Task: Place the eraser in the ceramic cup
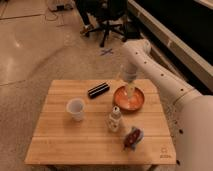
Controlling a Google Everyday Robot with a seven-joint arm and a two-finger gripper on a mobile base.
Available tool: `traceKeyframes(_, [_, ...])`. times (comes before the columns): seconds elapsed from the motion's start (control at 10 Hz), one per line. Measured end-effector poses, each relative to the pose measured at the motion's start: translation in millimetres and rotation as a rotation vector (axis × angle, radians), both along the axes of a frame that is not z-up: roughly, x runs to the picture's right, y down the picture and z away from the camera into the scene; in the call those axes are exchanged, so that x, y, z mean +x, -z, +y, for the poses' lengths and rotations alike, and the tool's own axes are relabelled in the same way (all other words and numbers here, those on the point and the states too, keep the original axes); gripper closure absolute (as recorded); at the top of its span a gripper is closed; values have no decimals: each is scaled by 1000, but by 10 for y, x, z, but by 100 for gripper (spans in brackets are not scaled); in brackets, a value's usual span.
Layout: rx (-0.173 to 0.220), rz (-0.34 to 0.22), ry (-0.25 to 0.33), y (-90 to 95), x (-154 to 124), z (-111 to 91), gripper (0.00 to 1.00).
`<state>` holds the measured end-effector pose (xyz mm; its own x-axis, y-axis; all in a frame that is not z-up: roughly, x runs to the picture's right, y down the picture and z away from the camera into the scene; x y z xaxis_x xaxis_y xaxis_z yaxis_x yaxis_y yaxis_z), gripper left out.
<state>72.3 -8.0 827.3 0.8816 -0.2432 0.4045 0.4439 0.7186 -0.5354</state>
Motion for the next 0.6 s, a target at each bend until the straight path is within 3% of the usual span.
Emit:
traceKeyframes(0.2, [-7,-32,14,-161,-294,-10,20])
traceKeyframes(0.6, [35,-112,59,-571,-886,-62,20])
